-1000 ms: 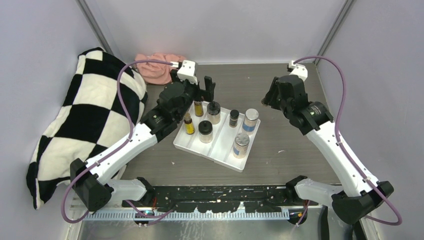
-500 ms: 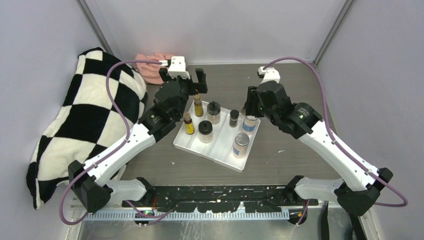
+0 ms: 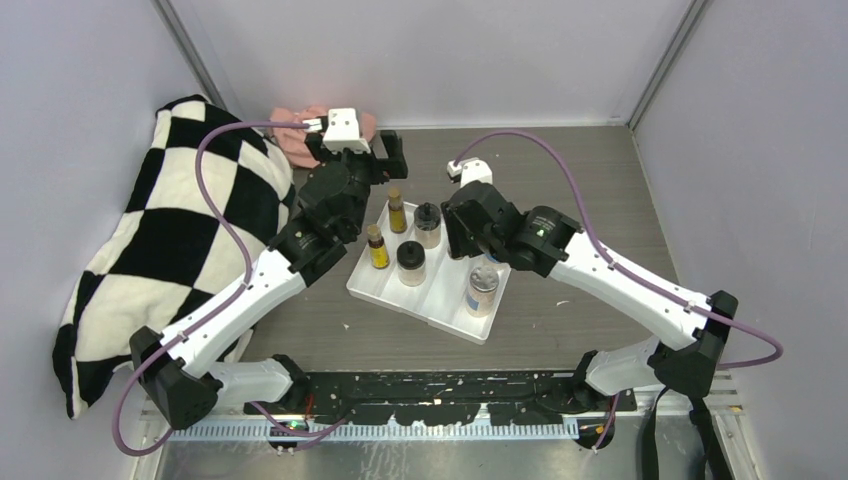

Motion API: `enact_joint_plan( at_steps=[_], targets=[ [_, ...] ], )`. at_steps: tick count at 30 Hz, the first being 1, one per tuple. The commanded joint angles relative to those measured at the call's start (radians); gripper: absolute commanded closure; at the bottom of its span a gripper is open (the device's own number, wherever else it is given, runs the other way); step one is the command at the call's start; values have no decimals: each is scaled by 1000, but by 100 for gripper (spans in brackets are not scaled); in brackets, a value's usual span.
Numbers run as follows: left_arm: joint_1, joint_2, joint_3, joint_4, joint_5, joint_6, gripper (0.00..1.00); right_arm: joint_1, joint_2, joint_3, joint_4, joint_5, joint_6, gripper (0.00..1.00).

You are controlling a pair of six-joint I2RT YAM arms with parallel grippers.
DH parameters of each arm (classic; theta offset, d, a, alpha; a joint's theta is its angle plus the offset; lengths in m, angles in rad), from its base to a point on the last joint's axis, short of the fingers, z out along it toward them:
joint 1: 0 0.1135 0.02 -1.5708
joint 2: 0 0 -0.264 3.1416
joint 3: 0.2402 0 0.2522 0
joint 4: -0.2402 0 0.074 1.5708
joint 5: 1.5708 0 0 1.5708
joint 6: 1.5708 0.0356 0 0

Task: Organize the condiment bottles
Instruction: Place the bottle in the storage box.

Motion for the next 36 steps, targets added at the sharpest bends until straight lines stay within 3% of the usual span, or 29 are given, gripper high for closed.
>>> enact_joint_plan(
  at_steps=[1,22,36],
  targets=[
    [5,-36,38,74,-31,21,0,36,20,21,19,14,-8,99],
    [5,-57,9,101,-21,35,0,99,99,-162,167,-24,35,99],
    [5,-68,-25,126,-25,29,0,98,179,-189,227,-16,27,99]
  ],
)
